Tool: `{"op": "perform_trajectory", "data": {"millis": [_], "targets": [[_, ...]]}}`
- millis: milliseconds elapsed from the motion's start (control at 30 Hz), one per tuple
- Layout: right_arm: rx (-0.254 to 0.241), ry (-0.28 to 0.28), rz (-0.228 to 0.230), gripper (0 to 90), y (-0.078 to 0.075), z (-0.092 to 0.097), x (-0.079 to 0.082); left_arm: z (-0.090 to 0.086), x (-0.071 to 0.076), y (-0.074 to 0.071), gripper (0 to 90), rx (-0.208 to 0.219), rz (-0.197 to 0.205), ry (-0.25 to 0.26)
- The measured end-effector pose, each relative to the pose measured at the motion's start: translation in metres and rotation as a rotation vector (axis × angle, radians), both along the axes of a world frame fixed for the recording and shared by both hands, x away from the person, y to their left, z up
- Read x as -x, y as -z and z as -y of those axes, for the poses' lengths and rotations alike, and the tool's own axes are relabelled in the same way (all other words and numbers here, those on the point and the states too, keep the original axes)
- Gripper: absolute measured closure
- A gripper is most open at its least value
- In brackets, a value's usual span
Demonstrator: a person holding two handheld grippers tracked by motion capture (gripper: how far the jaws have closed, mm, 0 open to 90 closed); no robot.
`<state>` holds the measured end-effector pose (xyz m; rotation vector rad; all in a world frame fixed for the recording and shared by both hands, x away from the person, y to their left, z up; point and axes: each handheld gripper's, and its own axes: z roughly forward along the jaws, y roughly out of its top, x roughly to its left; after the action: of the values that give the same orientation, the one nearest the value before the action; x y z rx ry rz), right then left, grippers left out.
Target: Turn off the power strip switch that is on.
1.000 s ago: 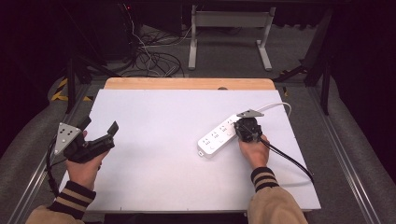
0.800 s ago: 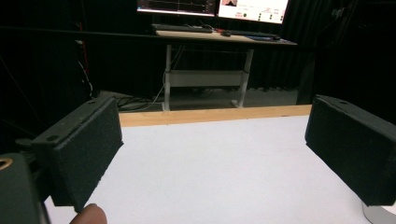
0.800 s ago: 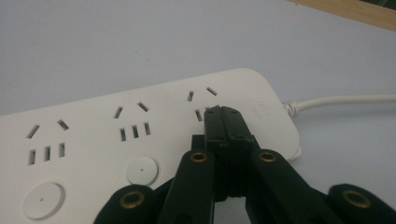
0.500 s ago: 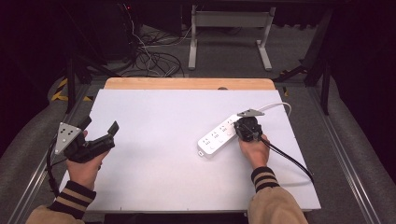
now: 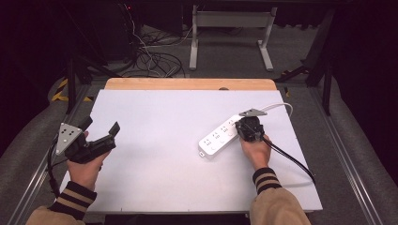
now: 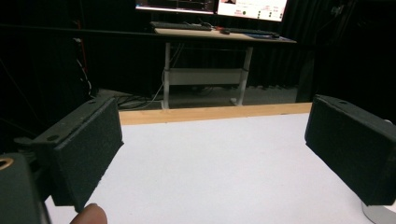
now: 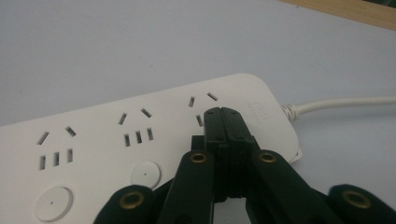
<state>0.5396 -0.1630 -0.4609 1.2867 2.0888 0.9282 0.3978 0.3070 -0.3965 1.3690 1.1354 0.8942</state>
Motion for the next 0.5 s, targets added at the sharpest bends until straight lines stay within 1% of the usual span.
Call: {"op": "perform_trajectory", "data": {"millis": [367,400,433,467,500], "targets": [[-0.003,0.002,0.003,90.0,0.000,0.000,0.000,0.000,0.000,0.000,4.6,0.001,-0.002,-0.001],[0.009,-0.005,0.065,90.0,-0.001,0.001,0.004,0.000,0.000,0.000,4.6,0.002,0.000,0.000],[0.009,-0.005,0.065,90.0,-0.001,0.001,0.004,0.000,0.000,0.000,4.6,0.003,0.000,0.000],[0.004,-0.001,0.113,90.0,-0.004,0.002,0.007,-0.001,0.000,0.000,4.6,0.006,0.000,0.000],[-0.044,0.008,0.177,90.0,-0.015,0.007,0.010,-0.001,0.000,0.000,4.6,0.005,0.001,0.000]]}}
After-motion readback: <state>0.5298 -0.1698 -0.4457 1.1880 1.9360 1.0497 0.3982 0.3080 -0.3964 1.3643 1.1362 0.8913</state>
